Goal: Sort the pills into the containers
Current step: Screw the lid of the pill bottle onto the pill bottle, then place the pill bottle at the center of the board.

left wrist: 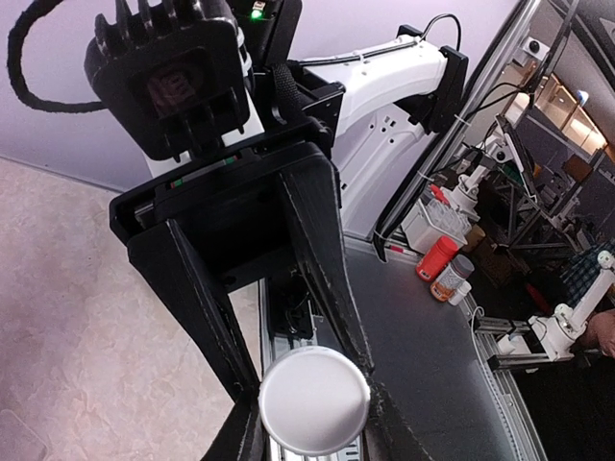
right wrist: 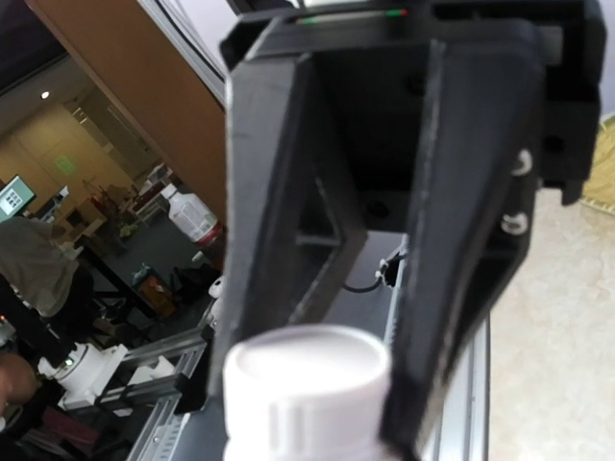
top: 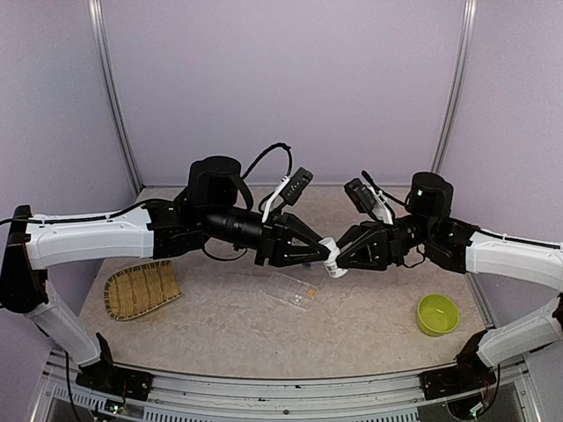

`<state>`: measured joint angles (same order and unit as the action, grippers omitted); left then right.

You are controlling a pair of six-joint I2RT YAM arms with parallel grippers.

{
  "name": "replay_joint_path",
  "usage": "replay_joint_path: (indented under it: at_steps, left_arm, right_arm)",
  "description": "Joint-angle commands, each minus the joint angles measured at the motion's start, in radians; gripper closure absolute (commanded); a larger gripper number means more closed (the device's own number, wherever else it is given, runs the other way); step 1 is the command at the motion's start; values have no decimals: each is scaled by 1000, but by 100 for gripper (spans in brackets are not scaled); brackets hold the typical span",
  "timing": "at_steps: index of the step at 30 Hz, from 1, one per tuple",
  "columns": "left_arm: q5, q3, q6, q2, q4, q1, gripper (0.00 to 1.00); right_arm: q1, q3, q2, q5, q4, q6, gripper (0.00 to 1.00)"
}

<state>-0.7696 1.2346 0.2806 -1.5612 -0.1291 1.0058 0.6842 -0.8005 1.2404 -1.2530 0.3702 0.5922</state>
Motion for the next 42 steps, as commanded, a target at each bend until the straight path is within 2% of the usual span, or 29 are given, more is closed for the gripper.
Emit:
replay_joint_path:
  at_steps: [1, 5, 9, 16, 19, 20, 21, 22, 30, 35, 42]
  left_arm:
    - [3, 7, -21, 22, 11, -3, 90]
    - [11, 11, -21, 21, 10, -2, 90]
    - [33, 12, -23, 22, 14, -3, 90]
    - [75, 14, -20, 33, 23, -3, 90]
    - [80, 1, -32, 43, 30, -9, 90]
    - [77, -12, -32, 48, 24, -15, 90]
    - [72, -22, -30, 51, 14, -22, 90]
    - [70, -32, -30, 55, 12, -30, 90]
    - [307, -40, 4, 68, 107, -72, 90]
    - [597, -11, 43, 46, 227, -108, 90]
    - [857, -34, 120, 11, 297, -180, 90]
  right_arm:
    - [-5, -9, 8, -10, -31, -28, 61]
    - [-2, -9, 8, -8, -50, -43, 70]
    - [3, -15, 15, -16, -69, -61, 99]
    - [3, -29, 13, 8, -112, -98, 100]
    - [-3, -48, 17, 32, -156, -121, 48]
    - [-6, -49, 17, 36, -158, -121, 35]
    - [-11, -50, 14, 45, -158, -123, 7]
    - [-14, -52, 10, 60, -161, -125, 1]
    - [-44, -82, -51, 402, -370, -281, 0]
    - [-45, -87, -73, 677, -459, -336, 0]
    - [-45, -67, -99, 771, -481, -351, 0]
